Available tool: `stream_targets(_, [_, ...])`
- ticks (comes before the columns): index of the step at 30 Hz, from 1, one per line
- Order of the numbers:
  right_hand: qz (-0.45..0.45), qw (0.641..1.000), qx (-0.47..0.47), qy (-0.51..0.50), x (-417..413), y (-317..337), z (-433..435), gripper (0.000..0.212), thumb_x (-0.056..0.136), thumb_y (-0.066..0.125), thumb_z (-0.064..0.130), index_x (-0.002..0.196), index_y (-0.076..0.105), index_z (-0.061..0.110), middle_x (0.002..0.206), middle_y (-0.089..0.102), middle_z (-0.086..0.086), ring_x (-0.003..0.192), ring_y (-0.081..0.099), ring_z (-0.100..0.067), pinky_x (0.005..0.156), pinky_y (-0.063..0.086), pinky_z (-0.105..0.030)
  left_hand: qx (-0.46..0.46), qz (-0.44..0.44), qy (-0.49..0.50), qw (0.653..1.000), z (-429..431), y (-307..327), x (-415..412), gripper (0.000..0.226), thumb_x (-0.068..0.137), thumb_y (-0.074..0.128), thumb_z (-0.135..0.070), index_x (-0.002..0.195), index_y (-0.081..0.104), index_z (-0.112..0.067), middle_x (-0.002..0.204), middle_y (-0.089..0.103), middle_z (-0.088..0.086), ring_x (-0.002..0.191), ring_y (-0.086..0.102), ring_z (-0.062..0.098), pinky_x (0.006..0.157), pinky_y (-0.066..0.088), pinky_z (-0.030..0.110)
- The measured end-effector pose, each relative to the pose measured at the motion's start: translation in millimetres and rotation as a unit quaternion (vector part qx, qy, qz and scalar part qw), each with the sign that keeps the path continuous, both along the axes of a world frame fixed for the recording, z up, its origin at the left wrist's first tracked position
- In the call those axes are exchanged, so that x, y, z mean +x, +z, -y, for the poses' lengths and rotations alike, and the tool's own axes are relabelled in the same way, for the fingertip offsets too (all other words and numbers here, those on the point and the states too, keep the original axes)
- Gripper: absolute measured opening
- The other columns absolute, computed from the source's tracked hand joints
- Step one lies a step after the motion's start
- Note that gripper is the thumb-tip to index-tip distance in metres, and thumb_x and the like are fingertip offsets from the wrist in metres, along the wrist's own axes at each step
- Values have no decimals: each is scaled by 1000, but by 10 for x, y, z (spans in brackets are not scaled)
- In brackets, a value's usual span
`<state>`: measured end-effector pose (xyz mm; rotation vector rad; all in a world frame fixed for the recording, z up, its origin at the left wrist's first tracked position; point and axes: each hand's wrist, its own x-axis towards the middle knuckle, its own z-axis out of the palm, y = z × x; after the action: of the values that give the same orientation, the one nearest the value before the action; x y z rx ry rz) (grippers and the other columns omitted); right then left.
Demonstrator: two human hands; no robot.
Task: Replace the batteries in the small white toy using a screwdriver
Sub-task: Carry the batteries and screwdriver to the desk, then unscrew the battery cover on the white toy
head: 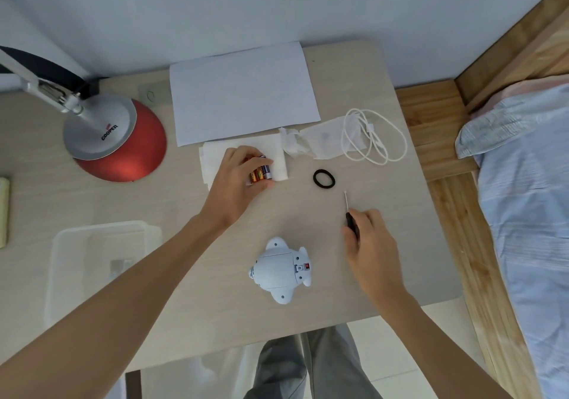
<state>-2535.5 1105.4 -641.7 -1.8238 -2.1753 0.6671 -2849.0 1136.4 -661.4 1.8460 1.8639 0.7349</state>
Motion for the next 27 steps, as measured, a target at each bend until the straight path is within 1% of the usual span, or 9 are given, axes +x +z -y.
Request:
stream_targets(5, [42, 999, 3, 7, -46, 31, -1, 27, 105, 59, 18, 131, 61, 11, 114, 54, -6, 79, 62, -28, 64, 57, -45, -35, -26, -3, 999, 36, 131, 1, 53, 91, 82, -29, 140, 66, -21, 143, 56, -2, 133, 47, 20, 108, 49, 42])
stream_targets(7, [78, 997, 7, 13, -86, 54, 5, 26, 106, 57, 18, 130, 60, 9, 115, 53, -8, 81, 63, -31, 60, 52, -41, -42, -47, 5, 998, 95, 238, -11, 56, 92, 79, -33, 145, 63, -25, 152, 53, -4, 141, 44, 20, 110, 49, 40])
stream_targets(10, [130, 991, 8, 20, -156, 93, 41, 21, 103, 60, 9, 123, 61, 6, 112, 54, -11, 80, 63, -31, 56, 41, -36, -32, -63, 22, 997, 251, 437, -11, 54, 95, 75, -41, 146, 61, -29, 152, 55, -5, 142, 45, 19, 107, 50, 39])
stream_targets(13, [164, 986, -7, 19, -210, 161, 81, 16, 98, 60, 2, 114, 61, 4, 111, 53, -13, 79, 63, -33, 55, 40, -37, -30, -31, 53, 998, 527, 627, 56, 51, 96, 74, -44, 143, 65, -27, 146, 61, -2, 139, 50, 19, 108, 49, 38])
stream_targets(15, [179, 984, -17, 15, -220, 231, 113, 15, 100, 58, 2, 115, 60, 4, 114, 54, -13, 82, 66, -34, 57, 42, -38, -39, -10, 62, 997, 757, 711, 134, 53, 95, 74, -47, 142, 66, -25, 145, 62, -1, 138, 52, 19, 111, 47, 36])
stream_targets(17, [183, 983, -17, 13, -213, 321, 150, 15, 102, 55, 3, 115, 60, 4, 115, 54, -14, 84, 67, -34, 59, 43, -39, -62, 9, 62, 996, 991, 747, 215, 57, 93, 75, -49, 144, 64, -26, 148, 60, -2, 139, 51, 18, 114, 42, 32])
stream_targets(20, [173, 985, -6, 4, -192, 470, 191, 14, 101, 55, 2, 114, 61, 4, 113, 55, -15, 83, 67, -36, 60, 43, -39, -95, 45, 67, 992, 1304, 736, 328, 65, 91, 77, -50, 149, 59, -29, 153, 54, -4, 143, 47, 16, 118, 39, 35])
stream_targets(23, [151, 988, 14, -6, -152, 645, 212, 13, 101, 54, 4, 113, 60, 5, 109, 57, -14, 83, 67, -37, 61, 44, -40, -135, 80, 74, 985, 1504, 687, 448, 73, 88, 79, -54, 154, 51, -37, 157, 46, -7, 146, 40, 15, 117, 34, 32])
stream_targets(27, [121, 992, 33, -3, -90, 937, 251, 14, 103, 53, 8, 116, 60, 7, 104, 63, -12, 88, 66, -35, 69, 52, -44, -172, 128, 74, 974, 1619, 553, 594, 83, 83, 81, -61, 156, 45, -45, 157, 42, -6, 145, 40, 20, 119, 40, 44])
